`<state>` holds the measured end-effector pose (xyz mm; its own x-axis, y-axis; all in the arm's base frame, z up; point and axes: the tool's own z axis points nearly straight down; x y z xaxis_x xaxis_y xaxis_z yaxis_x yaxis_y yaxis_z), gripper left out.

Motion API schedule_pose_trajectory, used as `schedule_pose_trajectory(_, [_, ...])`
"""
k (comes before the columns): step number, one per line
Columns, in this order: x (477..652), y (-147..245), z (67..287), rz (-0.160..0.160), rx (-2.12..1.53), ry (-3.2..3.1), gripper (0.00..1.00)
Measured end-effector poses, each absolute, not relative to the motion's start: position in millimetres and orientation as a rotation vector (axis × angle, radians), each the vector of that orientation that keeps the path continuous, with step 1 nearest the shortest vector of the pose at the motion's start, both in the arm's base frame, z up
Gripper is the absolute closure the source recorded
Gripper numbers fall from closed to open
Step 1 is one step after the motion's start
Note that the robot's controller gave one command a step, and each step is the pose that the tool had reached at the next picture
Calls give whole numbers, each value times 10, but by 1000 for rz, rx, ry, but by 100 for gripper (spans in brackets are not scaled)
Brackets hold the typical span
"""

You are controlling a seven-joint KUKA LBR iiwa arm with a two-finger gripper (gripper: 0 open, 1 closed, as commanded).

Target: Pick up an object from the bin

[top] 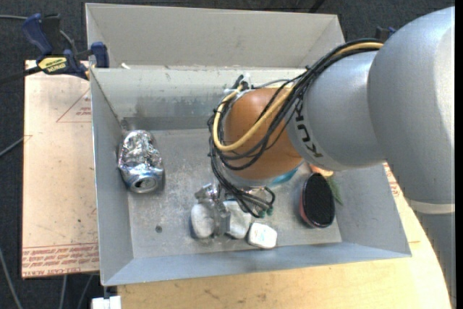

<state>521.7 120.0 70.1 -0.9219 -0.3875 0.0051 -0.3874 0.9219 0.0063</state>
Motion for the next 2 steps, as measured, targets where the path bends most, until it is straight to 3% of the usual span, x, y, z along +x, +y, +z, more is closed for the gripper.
schedule_pose_trajectory(1, [5217,1200,701,-8,619,-3074,100])
schedule_pose_trajectory(2, [5565,1099,2100,-11,1141,-2925,100])
